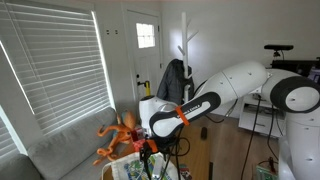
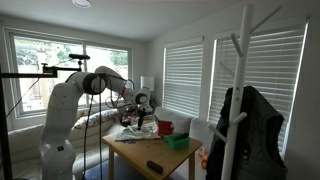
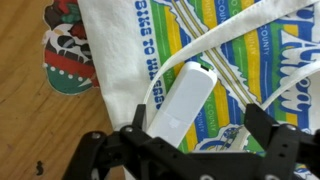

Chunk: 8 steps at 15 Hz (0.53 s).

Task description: Place the remote control on the back right corner of the table

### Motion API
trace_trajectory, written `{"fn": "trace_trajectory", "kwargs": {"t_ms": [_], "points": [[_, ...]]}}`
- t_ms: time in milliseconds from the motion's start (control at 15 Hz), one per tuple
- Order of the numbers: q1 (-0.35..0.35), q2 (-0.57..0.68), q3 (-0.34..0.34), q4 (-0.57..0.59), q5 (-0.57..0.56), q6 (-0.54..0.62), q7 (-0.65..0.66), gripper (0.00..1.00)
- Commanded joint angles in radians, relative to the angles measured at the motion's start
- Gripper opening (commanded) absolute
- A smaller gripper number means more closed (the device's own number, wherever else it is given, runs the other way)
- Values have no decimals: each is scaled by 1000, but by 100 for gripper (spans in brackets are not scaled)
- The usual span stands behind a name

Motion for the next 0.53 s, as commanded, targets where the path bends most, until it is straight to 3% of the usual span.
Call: {"fn": "trace_trajectory", "kwargs": {"t_ms": [0,467], "points": [[32,17,-15,-1,-16,51,23,100],[45,37,-14,-13,-4,82,10,100]]}}
